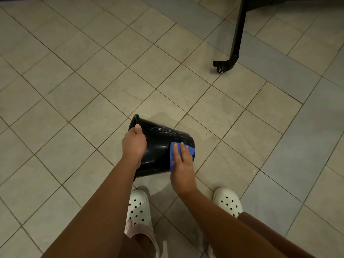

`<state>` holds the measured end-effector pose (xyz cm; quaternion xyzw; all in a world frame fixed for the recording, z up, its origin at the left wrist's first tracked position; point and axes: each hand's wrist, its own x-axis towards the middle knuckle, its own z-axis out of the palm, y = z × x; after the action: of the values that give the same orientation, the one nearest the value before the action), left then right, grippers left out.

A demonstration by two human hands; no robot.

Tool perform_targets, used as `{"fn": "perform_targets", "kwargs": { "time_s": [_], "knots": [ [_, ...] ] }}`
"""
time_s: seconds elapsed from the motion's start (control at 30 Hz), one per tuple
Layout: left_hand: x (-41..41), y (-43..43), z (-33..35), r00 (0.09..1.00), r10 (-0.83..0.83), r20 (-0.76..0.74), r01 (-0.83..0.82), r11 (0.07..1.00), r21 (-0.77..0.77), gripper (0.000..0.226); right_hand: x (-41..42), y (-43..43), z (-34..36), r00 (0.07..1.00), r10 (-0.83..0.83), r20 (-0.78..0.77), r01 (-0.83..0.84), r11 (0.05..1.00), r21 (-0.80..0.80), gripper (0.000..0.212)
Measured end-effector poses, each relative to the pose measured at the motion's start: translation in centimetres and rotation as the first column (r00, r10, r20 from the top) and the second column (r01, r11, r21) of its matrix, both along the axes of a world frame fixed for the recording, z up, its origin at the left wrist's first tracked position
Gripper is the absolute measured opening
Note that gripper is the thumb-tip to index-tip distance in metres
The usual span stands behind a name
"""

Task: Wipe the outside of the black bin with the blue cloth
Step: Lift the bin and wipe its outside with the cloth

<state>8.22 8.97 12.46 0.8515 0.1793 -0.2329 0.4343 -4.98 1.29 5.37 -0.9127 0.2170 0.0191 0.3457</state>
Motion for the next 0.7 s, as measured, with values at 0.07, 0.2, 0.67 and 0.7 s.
{"fn": "perform_targets", "kwargs": {
  "time_s": [0.07, 0.2, 0.67, 0.7],
  "knots": [
    [0.1, 0.0, -0.1, 1.000, 0.000, -0.006, 0.000, 1.000, -0.008, 0.044, 0.7, -1.0, -0.4, 0.995, 0.092, 0.037, -0.092, 0.996, 0.000, 0.083],
    [-0.1, -0.1, 0.1, 1.000, 0.020, 0.007, -0.020, 0.999, -0.039, 0.042, 1.8, -3.6, -0.8, 0.997, 0.076, -0.034, -0.075, 0.997, 0.034, 0.077],
    [-0.1, 0.2, -0.3, 1.000, 0.016, 0.023, -0.015, 0.999, -0.041, 0.035, 1.5, -2.6, -1.3, 0.998, 0.038, -0.044, -0.038, 0.999, -0.002, 0.078],
    [-0.1, 0.1, -0.2, 1.000, 0.017, 0.026, -0.016, 0.999, -0.046, 0.035, 1.8, -3.3, -1.3, 0.998, 0.008, -0.063, -0.007, 1.000, 0.014, 0.076]
  ]
}}
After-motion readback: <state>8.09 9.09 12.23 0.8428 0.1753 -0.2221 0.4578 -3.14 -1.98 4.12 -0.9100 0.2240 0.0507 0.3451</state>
